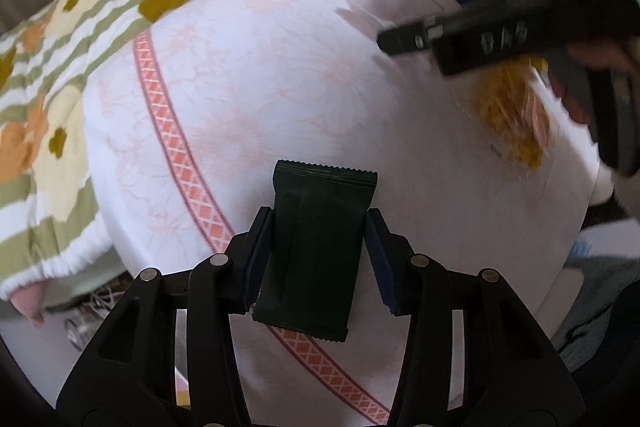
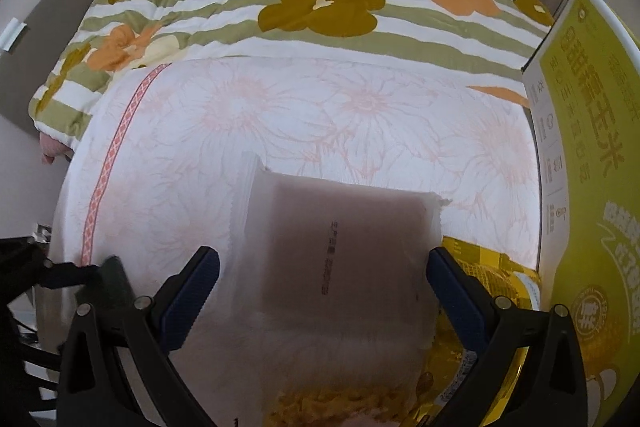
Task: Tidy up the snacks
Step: 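Grasp the dark green packet with the left tool while the right tool grasps the white square packet, then carry the green and white packets over the box and open both tools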
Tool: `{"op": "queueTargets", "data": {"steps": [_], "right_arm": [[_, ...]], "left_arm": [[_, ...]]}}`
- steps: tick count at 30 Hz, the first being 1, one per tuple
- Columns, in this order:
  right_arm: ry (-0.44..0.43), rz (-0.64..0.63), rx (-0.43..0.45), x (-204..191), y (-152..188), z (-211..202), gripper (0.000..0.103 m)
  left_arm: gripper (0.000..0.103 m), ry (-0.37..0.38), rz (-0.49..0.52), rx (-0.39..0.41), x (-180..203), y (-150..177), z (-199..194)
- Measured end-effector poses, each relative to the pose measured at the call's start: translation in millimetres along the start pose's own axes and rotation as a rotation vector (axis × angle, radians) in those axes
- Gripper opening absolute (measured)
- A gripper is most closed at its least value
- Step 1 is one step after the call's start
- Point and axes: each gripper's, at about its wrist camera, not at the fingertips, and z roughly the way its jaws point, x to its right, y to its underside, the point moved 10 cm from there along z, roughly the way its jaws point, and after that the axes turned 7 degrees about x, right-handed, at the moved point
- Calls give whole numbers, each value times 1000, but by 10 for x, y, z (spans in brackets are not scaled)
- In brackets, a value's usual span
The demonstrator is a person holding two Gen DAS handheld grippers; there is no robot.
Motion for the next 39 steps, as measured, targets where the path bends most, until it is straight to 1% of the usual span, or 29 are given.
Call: {"op": "queueTargets", "data": {"steps": [4, 6, 8, 9, 10, 13, 16, 20, 23, 27, 32, 36, 39], "right_arm": [[-2, -3, 6, 15, -12, 114, 103], [22, -31, 27, 5, -9, 134, 101], [26, -34, 50, 2, -20, 94, 90], [23, -24, 62, 14, -34, 60, 81], [20, -20, 63, 14, -40, 54, 77], [13, -21, 79, -7, -56, -2, 71], [-24, -6, 98, -101, -65, -88, 71], [-51, 3, 140, -230, -114, -286, 70], [-73, 24, 179, -297, -184, -501, 70], [-78, 47, 235, -305, -280, -869, 70], [-58, 86, 313, -184, -394, -1409, 70], [-52, 117, 376, 4, -449, -1805, 70], [-52, 132, 417, 184, -470, -2044, 70]], "left_arm": [[42, -12, -61, 28, -107, -89, -95], [42, -17, -88, 44, -145, -128, -139], [42, -26, -107, 58, -179, -168, -167], [42, -29, -118, 66, -191, -183, -186], [42, -29, -127, 72, -199, -193, -198], [42, -30, -147, 89, -209, -207, -252], [42, -38, -160, 108, -239, -236, -321], [42, -54, -176, 140, -281, -283, -471], [42, -65, -173, 172, -289, -338, -623], [42, -59, -160, 232, -243, -487, -887], [42, -49, -117, 307, -88, -782, -1207], [42, -52, -65, 358, 153, -1067, -1437], [42, -54, -30, 384, 372, -1290, -1532]]}}
